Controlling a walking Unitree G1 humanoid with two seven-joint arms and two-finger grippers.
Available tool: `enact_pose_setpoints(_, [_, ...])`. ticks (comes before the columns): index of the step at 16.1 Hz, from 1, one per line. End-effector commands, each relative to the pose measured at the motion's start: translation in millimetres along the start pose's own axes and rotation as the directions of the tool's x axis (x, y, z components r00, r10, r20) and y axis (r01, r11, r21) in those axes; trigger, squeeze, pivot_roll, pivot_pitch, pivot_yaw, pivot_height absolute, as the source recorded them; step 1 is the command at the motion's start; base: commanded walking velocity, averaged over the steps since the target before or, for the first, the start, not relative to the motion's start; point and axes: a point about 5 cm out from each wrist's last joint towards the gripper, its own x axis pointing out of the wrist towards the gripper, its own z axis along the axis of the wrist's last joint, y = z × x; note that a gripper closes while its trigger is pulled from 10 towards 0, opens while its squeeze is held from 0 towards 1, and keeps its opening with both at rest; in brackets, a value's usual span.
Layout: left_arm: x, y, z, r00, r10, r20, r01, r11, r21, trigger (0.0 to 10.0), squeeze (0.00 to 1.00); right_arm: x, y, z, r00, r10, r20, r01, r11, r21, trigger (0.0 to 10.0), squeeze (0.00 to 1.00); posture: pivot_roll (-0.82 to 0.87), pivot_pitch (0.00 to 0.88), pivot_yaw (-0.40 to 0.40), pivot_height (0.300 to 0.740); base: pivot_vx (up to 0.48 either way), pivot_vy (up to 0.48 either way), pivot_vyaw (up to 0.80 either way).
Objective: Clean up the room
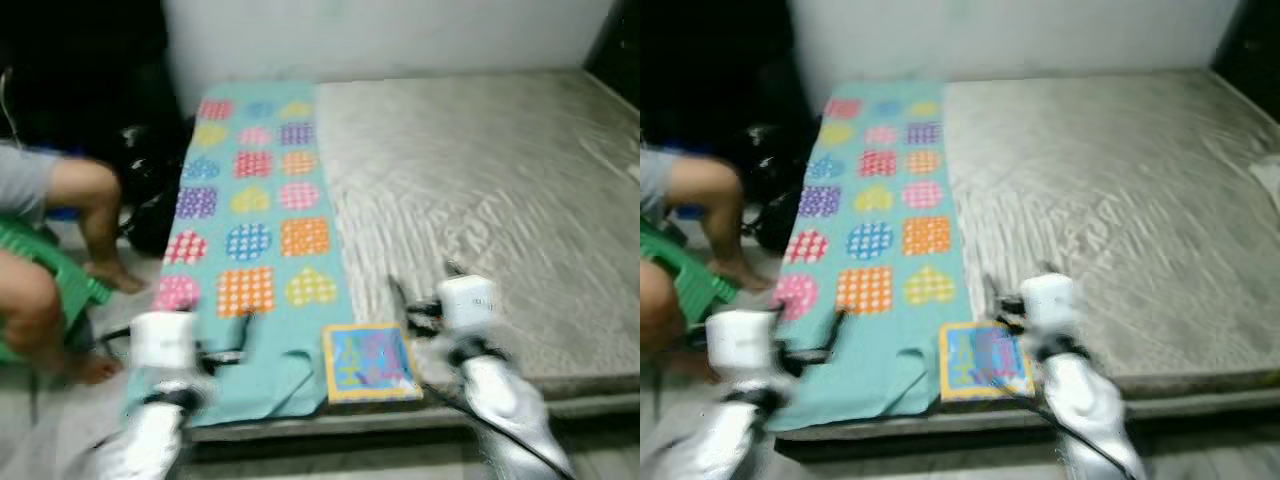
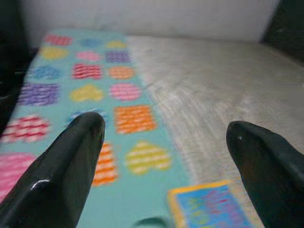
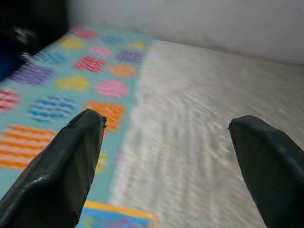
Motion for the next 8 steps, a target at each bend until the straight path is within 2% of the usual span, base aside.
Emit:
enact_pose_setpoints(1, [-4.9,11.5,-0.9,0.999,0.037,-0.021,-0.036,0.999,0.030,10.0,0.00,5.2,12.0,8.8,0.999,0.030,0.036,-0.031,0.999,0.026,10.0,0.00,-0.06,0.124,0.001,0.740,0.000,0.000,0.00])
enact_pose_setpoints(3, [-4.4,14.1,-4.4,0.996,0.073,-0.042,-0.071,0.997,0.038,10.0,0.00,5.5,9.5,7.0,0.999,0.023,0.033,-0.024,0.999,0.022,10.0,0.00,-0.06,0.121,0.001,0.740,0.000,0.000,0.00])
enact_pose_setpoints(8, [-4.1,14.0,-3.7,0.997,0.071,-0.040,-0.069,0.996,0.055,10.0,0.00,5.9,8.2,5.8,0.999,0.023,0.028,-0.023,1.000,0.018,10.0,0.00,-0.06,0.119,-0.001,0.740,0.000,0.000,0.00])
